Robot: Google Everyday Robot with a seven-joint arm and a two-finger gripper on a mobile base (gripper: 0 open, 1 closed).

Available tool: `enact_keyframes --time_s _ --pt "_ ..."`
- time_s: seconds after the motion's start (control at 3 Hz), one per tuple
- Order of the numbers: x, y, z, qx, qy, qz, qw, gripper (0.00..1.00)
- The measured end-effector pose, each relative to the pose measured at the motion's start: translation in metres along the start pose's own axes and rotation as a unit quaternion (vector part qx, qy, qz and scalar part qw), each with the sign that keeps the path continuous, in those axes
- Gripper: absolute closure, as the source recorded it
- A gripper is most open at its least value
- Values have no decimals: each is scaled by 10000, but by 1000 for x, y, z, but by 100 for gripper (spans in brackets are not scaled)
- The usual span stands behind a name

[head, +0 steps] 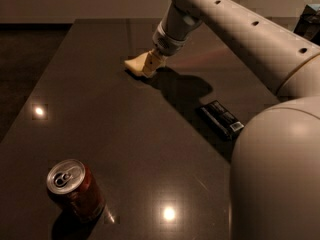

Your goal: Pick sponge

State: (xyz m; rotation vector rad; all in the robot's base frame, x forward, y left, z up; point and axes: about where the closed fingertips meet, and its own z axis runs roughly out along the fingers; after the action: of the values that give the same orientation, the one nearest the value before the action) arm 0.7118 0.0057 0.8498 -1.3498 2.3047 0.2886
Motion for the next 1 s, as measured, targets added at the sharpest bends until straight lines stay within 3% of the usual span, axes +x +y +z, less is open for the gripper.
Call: enact_keyframes --time_s 0.33,0.67,1.0 --pt "0 3 -7 -70 -106 41 9999 84" --pt "4 7 -36 -198 -403 104 9989 100" --pt "7 5 -98 -158 -843 -71 9963 100"
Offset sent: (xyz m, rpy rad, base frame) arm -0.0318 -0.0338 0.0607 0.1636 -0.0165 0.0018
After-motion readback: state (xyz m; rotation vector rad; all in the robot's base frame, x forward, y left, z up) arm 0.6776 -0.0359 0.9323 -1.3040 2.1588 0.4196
